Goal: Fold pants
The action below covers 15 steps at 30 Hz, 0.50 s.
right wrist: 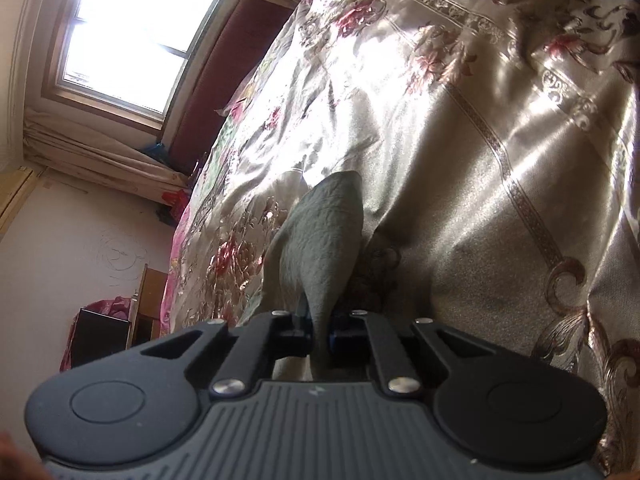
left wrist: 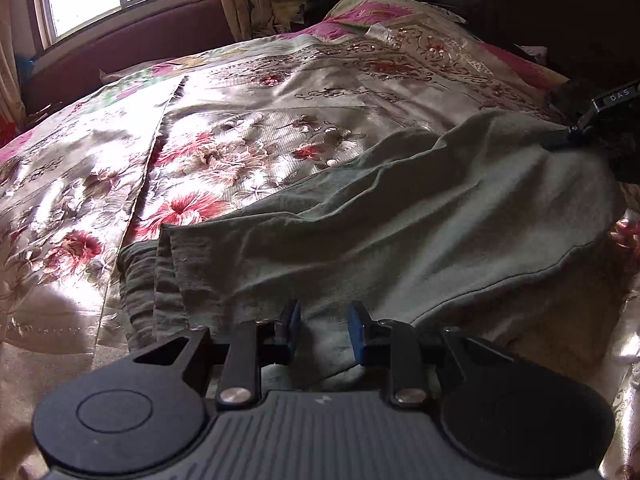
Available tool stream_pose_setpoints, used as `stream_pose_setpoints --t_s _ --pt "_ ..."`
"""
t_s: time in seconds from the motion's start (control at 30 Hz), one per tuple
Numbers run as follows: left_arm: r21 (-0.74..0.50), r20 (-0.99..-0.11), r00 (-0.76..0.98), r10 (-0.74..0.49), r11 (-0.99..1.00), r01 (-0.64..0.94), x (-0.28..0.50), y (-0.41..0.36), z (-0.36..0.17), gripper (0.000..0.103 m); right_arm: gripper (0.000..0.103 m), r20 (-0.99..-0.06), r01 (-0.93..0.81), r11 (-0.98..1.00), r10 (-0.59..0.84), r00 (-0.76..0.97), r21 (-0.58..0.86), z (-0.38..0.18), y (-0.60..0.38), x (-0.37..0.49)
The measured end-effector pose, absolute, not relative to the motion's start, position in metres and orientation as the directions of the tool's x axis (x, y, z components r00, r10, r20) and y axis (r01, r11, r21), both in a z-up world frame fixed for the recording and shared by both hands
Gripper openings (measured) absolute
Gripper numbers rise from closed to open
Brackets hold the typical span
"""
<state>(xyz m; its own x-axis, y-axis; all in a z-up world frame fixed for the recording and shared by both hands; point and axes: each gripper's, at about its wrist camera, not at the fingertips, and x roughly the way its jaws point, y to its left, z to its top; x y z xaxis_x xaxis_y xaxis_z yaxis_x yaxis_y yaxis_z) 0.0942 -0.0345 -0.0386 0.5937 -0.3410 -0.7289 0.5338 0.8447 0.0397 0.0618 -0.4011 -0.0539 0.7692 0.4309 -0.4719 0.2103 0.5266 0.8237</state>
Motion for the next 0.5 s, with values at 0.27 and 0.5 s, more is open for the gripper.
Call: stream_pose_setpoints --t_s 0.27,0.5 --pt "-0.062 -0.673 0.625 -0.395 0.872 0.485 0.085 -0.010 -0.037 0.042 0.008 -0.539 0.152 0.710 0.359 0.762 0.688 0.021 -0.324 0.082" --pt "-0.102 -0.607 0.690 -0.394 0.900 0.424 0.075 0.028 -0.030 0.042 0.008 -0.595 0.029 0.821 0.388 0.704 0.570 0.045 -0.210 0.115"
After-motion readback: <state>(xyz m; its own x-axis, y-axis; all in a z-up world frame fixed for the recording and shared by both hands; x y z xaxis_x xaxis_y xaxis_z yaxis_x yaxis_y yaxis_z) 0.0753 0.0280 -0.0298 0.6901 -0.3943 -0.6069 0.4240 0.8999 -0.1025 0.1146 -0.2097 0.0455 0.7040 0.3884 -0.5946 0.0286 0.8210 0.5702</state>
